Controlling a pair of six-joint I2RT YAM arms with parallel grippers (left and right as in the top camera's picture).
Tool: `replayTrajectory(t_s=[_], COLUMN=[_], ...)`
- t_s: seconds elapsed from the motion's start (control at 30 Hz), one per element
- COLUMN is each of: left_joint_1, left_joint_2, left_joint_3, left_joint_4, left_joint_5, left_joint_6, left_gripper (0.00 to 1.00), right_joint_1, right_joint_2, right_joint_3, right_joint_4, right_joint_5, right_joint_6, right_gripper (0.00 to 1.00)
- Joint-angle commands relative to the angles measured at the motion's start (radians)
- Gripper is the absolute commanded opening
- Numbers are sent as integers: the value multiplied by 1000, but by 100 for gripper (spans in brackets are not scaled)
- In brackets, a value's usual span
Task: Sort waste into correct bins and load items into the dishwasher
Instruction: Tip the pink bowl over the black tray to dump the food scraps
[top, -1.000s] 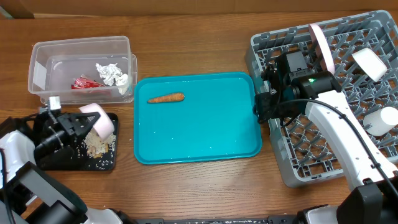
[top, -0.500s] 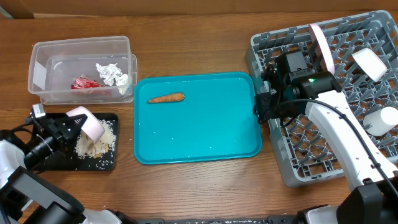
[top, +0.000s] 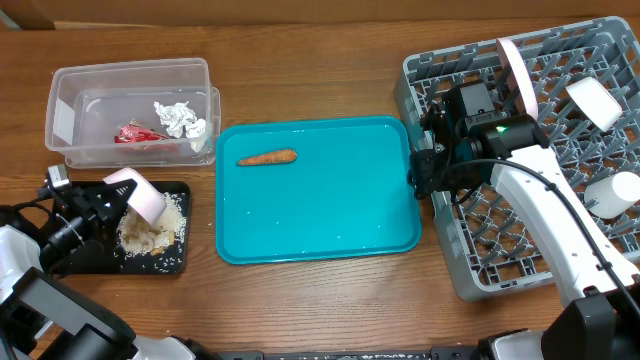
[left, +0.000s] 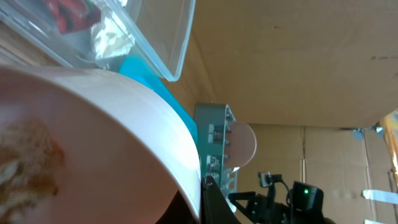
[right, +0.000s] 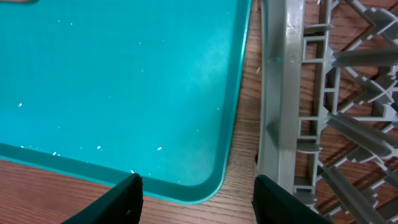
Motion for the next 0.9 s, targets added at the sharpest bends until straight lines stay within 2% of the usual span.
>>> replayTrajectory(t_s=[0.0,0.03,0.07,0.1,0.13,0.17,0.2,0.23,0.27,0.3,0.37,0.4,0.43,0.5,0.57,0.63,0.7,0.77,0.8,0.83,0.87], left_joint_1=[11,12,12,12,12,12,12,12,12,12,11,11,11,11,11,11,11,11,12,12,12], left_joint_2=[11,10,11,16,17,16,17,24,25,25,31,32,32,37,35,39,37,45,42,42,46], left_joint_3=[0,0,0,0,0,0,0,0,0,0,0,0,0,0,0,0,0,0,0,0,0], left_joint_4=[20,7,25,40,15,-1,28,55,35,30,62,36,22,42,17,31,-11,-3,-79,-89,-44], left_joint_5=[21,54,39,22,41,72,47,19,35,63,28,54,86,64,108,84,118,83,130,137,105], left_joint_6=[-46,19,18,-40,-31,39,36,-39,-43,20,-61,-50,20,-43,38,-34,83,-36,66,159,122], left_gripper=[4,4,4,4,4,4,4,4,4,4,4,4,4,4,4,4,4,4,4,4,4], right_joint_1=[-1,-1,-1,-1,-1,-1,-1,-1,-1,-1,-1,-1,-1,-1,-1,-1,-1,-1,-1,-1,-1], right_joint_2=[-8,-8,-8,-8,-8,-8,-8,-8,-8,-8,-8,-8,-8,-8,-8,-8,-8,-8,-8,-8,-8], right_joint_3=[0,0,0,0,0,0,0,0,0,0,0,0,0,0,0,0,0,0,0,0,0], right_joint_4=[2,1,-1,-3,-6,-8,-10,-10,-10,-11,-11,-11,-14,-14,-14,-13,-14,-14,-15,-15,-15], right_joint_5=[10,10,10,10,10,10,10,10,10,10,10,10,10,10,10,10,10,10,10,10,10], right_joint_6=[-3,-3,-3,-3,-3,-4,-4,-4,-4,-4,-3,-3,-4,-3,-4,-4,-4,-4,-6,-7,-7], right_gripper=[59,59,59,59,59,59,59,59,59,59,59,59,59,59,59,59,59,59,59,59,59])
